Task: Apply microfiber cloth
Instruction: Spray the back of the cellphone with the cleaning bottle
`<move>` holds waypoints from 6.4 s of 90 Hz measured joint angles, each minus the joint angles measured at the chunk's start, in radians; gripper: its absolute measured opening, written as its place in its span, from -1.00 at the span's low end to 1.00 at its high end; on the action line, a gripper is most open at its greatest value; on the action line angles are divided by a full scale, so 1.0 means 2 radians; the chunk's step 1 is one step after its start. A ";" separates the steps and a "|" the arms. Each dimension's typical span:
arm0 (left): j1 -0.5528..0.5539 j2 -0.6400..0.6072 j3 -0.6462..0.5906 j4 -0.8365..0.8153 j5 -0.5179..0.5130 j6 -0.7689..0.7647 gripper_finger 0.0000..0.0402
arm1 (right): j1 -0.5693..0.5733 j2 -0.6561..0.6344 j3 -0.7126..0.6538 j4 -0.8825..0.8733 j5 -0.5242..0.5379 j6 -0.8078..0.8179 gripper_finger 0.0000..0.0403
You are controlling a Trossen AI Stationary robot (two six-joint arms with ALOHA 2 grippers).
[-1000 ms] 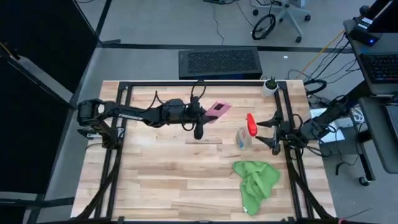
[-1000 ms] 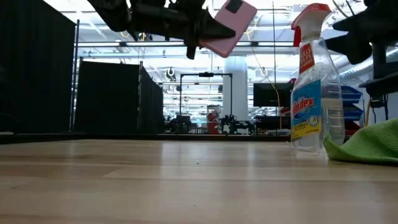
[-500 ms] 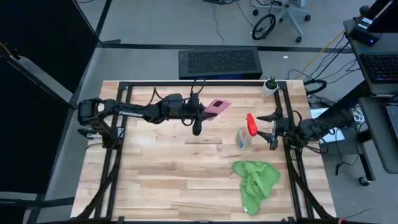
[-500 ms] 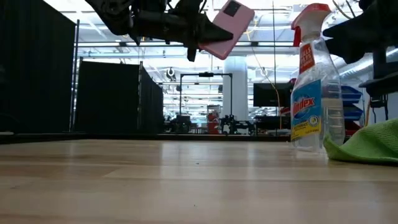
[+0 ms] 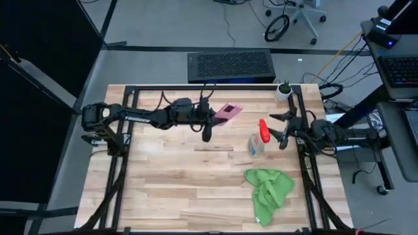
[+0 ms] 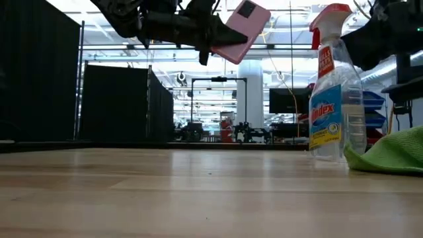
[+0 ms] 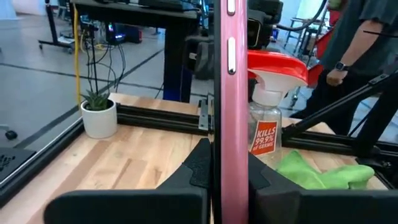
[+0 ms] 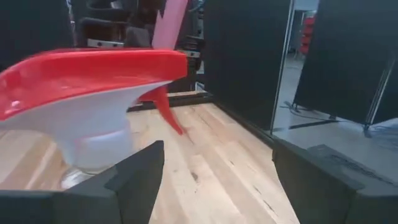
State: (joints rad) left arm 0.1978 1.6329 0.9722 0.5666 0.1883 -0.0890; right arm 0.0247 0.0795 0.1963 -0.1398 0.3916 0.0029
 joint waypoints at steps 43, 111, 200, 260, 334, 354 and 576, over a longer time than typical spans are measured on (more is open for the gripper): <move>0.000 0.000 0.000 -0.002 0.026 0.014 -0.98 | -0.016 0.002 0.000 -0.010 -0.076 0.017 0.40; 0.000 0.000 -0.001 -0.004 0.026 0.008 -0.98 | -0.016 0.002 0.002 -0.005 -0.144 0.072 0.40; 0.000 0.000 -0.001 0.000 0.026 -0.005 -0.98 | -0.015 -0.005 0.005 0.000 -0.146 0.073 0.76; 0.002 0.000 -0.001 0.000 0.025 -0.005 -0.98 | -0.015 -0.002 0.067 -0.067 -0.246 0.153 0.84; 0.012 0.017 -0.001 0.006 0.009 -0.018 -0.98 | 0.014 0.084 0.040 0.033 -0.197 0.036 0.83; 0.012 0.046 0.017 0.040 0.006 -0.017 -0.98 | 0.030 0.144 0.040 0.065 -0.166 0.031 0.83; 0.015 0.251 0.312 -0.021 0.016 0.036 -0.98 | 0.031 0.190 0.047 0.089 -0.151 0.080 0.55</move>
State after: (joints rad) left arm 0.2272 2.1347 1.5967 0.5238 0.2199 -0.0174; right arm 0.0860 0.4587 0.2893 0.0390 0.0899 0.1636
